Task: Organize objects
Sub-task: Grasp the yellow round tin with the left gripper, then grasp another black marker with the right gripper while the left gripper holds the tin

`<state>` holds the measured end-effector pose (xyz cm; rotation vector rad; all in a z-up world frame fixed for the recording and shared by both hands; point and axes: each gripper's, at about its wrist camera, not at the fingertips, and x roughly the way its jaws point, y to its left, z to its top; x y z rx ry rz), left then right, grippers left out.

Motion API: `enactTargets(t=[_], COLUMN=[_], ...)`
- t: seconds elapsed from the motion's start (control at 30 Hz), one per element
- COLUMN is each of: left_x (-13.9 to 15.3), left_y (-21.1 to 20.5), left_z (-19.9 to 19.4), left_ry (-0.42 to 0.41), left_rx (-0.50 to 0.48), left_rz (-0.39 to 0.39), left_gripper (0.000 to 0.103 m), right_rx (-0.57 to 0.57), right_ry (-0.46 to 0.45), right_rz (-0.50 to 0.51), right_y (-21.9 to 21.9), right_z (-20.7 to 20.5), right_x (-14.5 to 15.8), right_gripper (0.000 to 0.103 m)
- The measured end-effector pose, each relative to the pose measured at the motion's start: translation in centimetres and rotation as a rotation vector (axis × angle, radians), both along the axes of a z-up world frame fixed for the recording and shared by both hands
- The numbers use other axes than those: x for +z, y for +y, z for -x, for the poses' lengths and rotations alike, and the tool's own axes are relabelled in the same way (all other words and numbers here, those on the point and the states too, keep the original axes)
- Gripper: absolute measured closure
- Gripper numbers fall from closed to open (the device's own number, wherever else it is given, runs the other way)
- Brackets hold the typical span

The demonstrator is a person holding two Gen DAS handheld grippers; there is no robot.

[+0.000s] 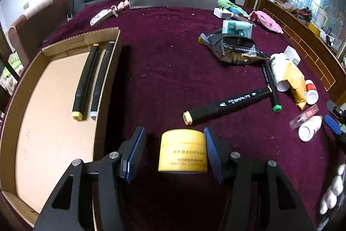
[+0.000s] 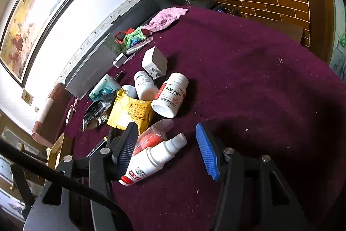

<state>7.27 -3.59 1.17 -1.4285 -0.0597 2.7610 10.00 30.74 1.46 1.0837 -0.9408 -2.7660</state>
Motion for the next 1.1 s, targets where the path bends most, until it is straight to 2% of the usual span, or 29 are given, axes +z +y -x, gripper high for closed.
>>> enactTargets(t=[0.1, 0.17, 0.47, 0.67, 0.8, 0.87, 0.93, 1.03, 1.1], left_x=[0.1, 0.3, 2.0, 5.1, 6.5, 6.7, 6.8, 6.5, 6.4], left_y=[0.0, -0.1, -0.3, -2.1, -3.6, -4.4, -5.1, -6.3, -7.4], left_z=[-0.3, -0.5, -2.1, -4.9, -6.6, -6.9, -7.2, -7.7, -8.0], left_ry=[0.020, 0.033, 0.066, 0.137, 0.188, 0.204, 0.213, 0.220, 0.223], left_rx=[-0.005, -0.016, -0.059, -0.064, -0.065, -0.062, -0.060, -0.051, -0.042], left_rz=[-0.007, -0.021, -0.115, -0.188, -0.186, -0.192, -0.211, -0.233, -0.247], left_gripper=[0.056, 0.070, 0.069, 0.069, 0.069, 0.069, 0.069, 0.069, 0.069], right_rx=[0.004, 0.005, 0.000, -0.001, -0.010, 0.035, 0.140, 0.340, 0.409], right_ry=[-0.005, -0.005, -0.031, -0.046, -0.067, -0.038, -0.037, -0.110, -0.182], right_rz=[-0.016, -0.026, -0.056, -0.100, -0.145, -0.071, 0.023, 0.153, 0.201], right_y=[-0.2, -0.3, -0.5, -0.9, -1.7, -2.5, -4.2, -8.6, -11.3], right_z=[-0.1, -0.1, 0.2, 0.3, 0.0, -0.6, -0.2, 2.1, 3.6], right_x=[0.0, 0.0, -0.2, -0.1, 0.8, 2.2, 3.3, 2.9, 1.8], right_gripper=[0.048, 0.048, 0.048, 0.048, 0.048, 0.048, 0.042, 0.042, 0.042])
